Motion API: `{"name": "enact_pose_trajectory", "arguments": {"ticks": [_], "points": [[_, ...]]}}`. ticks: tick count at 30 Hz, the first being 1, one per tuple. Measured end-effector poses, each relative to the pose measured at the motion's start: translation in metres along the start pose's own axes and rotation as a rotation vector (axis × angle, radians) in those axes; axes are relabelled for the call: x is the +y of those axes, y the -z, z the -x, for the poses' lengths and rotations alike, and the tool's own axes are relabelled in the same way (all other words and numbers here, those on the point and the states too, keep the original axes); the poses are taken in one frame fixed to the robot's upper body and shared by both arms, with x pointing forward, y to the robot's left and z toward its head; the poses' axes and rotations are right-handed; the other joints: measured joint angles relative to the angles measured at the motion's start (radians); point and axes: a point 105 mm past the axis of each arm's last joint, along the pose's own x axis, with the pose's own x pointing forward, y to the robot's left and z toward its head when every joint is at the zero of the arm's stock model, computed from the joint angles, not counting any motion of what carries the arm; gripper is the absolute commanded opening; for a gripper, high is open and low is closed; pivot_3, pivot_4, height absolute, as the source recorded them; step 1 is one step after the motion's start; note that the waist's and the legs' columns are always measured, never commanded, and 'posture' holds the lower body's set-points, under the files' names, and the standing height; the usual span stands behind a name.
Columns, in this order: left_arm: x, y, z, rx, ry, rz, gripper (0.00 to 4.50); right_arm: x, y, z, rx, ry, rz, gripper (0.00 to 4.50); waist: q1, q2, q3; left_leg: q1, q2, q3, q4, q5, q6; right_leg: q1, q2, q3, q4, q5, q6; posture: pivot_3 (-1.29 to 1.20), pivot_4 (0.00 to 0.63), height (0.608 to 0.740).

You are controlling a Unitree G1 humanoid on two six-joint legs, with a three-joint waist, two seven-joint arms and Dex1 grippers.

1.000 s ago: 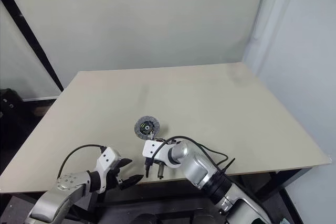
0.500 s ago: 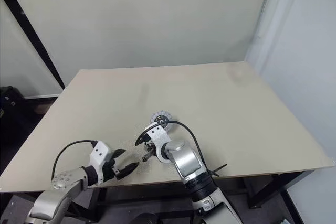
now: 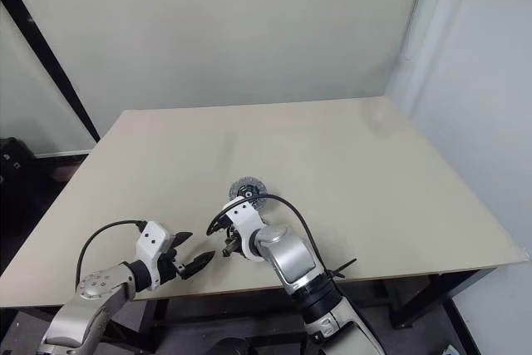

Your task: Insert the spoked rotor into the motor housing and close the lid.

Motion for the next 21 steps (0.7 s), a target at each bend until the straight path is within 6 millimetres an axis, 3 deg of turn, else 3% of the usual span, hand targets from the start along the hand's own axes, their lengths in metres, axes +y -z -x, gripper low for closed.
{"name": "enact_pose_trajectory", "arguments": {"ticks": [5, 10, 16, 21], "points": [[0.000, 0.000, 0.000, -0.001, 0.000, -0.001, 4.50, 0.002, -0.002, 0.001, -0.011, -0.009, 0.020, 4.36, 0.000, 0.000, 0.000, 0.000, 0.000, 0.000, 0.000, 0.000, 0.000, 0.000, 0.000, 0.000, 0.000, 0.000, 0.000, 0.00, 0.000, 0.740], [0.000, 0.000, 0.000, 0.003, 0.008, 0.000, 4.50, -0.005, -0.007, 0.010, 0.015, -0.045, 0.131, 4.44, 0.000, 0.000, 0.000, 0.000, 0.000, 0.001, 0.001, 0.000, 0.000, 0.000, 0.000, 0.000, 0.000, 0.000, 0.000, 0.00, 0.000, 0.740], [0.000, 0.003, 0.002, 0.034, 0.027, 0.002, 4.50, -0.013, 0.005, 0.029, 0.152, -0.153, 0.417, 4.44, 0.000, -0.001, 0.000, -0.001, 0.000, 0.002, 0.001, 0.000, 0.000, 0.000, 0.000, -0.003, -0.001, 0.000, 0.000, 0.00, 0.000, 0.740], [-0.002, 0.004, 0.002, 0.038, 0.038, 0.005, 4.50, -0.033, 0.008, 0.038, 0.251, -0.141, 0.691, 4.44, 0.000, -0.001, 0.000, -0.003, 0.000, 0.002, 0.001, 0.000, 0.000, -0.001, 0.000, -0.005, -0.001, 0.000, 0.000, 0.00, 0.000, 0.740]]}}
